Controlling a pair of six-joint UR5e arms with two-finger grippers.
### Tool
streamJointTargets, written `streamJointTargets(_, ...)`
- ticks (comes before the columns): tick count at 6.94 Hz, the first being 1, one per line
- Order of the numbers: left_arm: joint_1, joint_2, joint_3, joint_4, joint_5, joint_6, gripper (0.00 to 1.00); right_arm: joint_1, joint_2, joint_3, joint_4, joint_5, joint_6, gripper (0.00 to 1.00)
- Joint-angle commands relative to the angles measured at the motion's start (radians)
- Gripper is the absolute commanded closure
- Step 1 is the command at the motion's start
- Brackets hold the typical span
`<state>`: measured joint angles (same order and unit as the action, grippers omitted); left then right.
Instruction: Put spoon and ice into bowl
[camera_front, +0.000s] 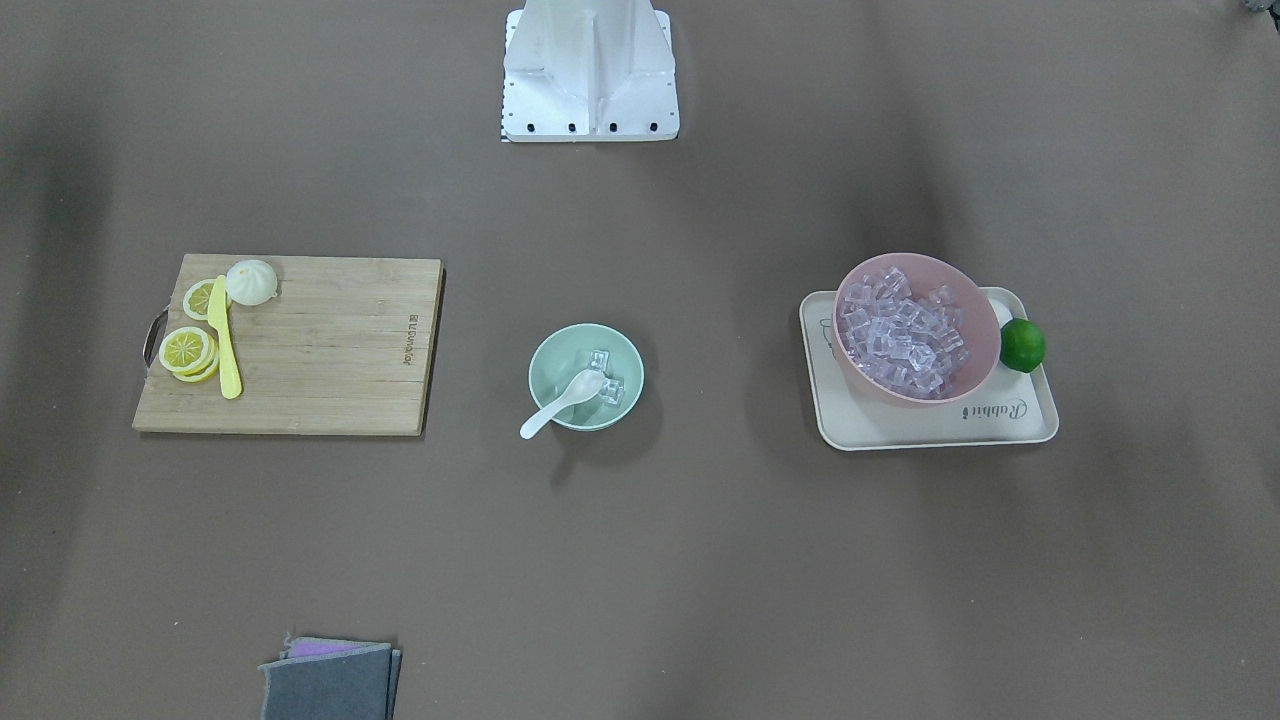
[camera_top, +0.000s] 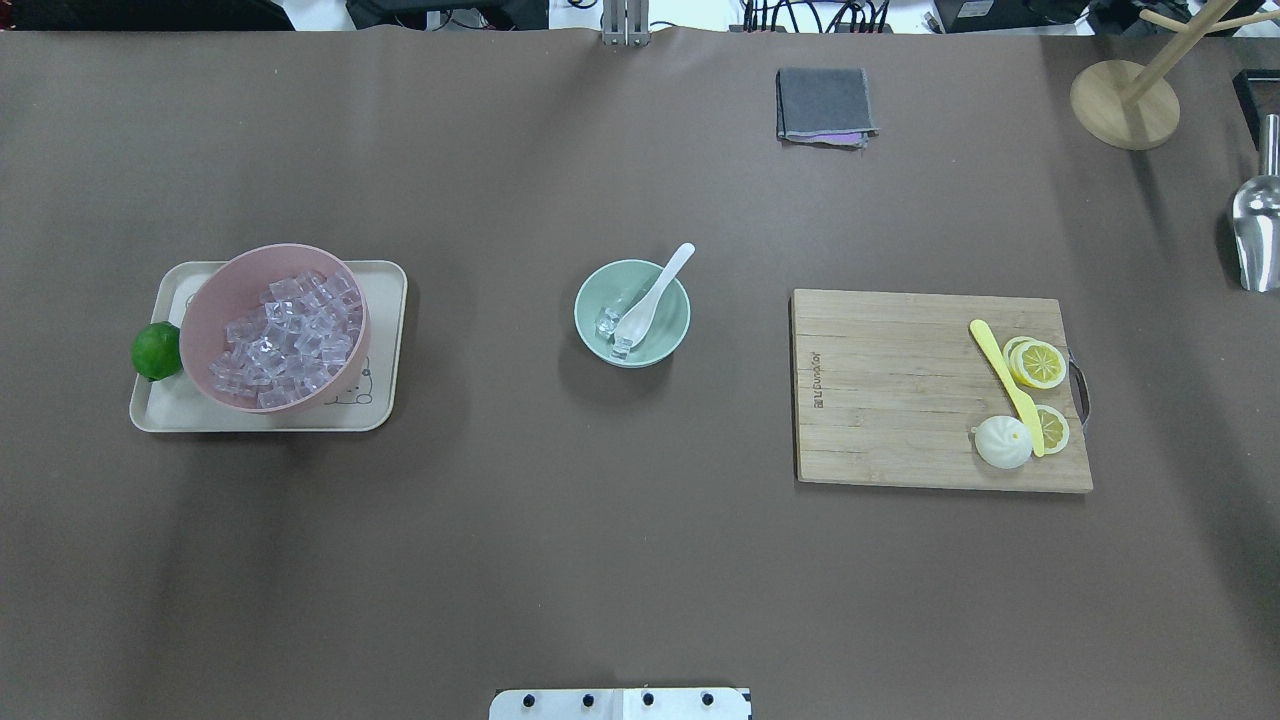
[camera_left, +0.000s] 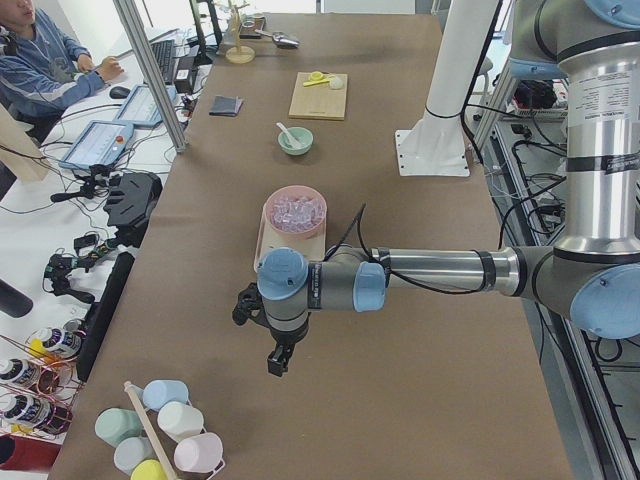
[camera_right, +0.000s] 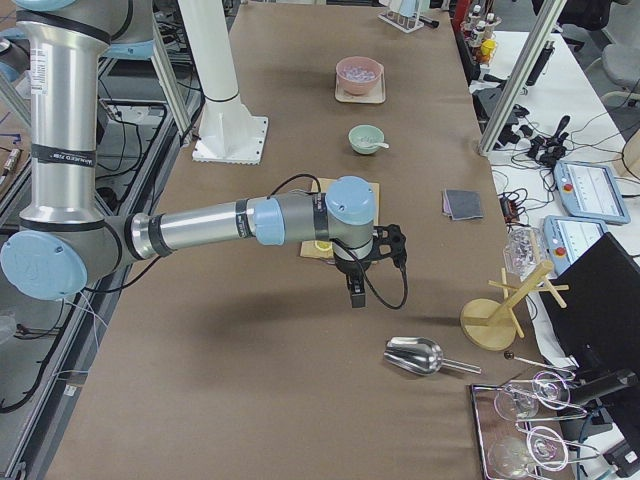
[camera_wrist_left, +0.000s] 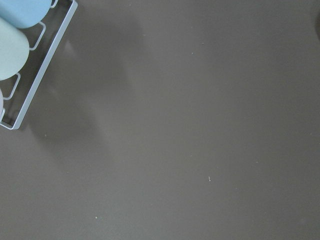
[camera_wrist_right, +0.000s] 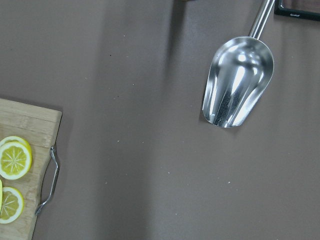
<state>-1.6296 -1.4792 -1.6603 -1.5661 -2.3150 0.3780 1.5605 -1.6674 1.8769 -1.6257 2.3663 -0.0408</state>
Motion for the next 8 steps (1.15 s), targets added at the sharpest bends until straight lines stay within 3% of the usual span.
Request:
streamJointTargets(1,-0.022,-0.01,0.001,-0.003,-0.007,-0.019,0.02,0.001,0.0,-0.007,0.003,-0.001,-0.005,0.0)
streamJointTargets(6,-0.024,-0.013,-0.088,-0.003,-0.007,-0.028,0.02,-0.002,0.012,-0.025,0.001,-0.007,-0.004,0.0)
streamJointTargets(8,-0.024,-0.013,-0.085,-0.002,-0.006,-0.028,0.02,-0.002,0.002,-0.048,0.048,0.061,-0.013,0.0)
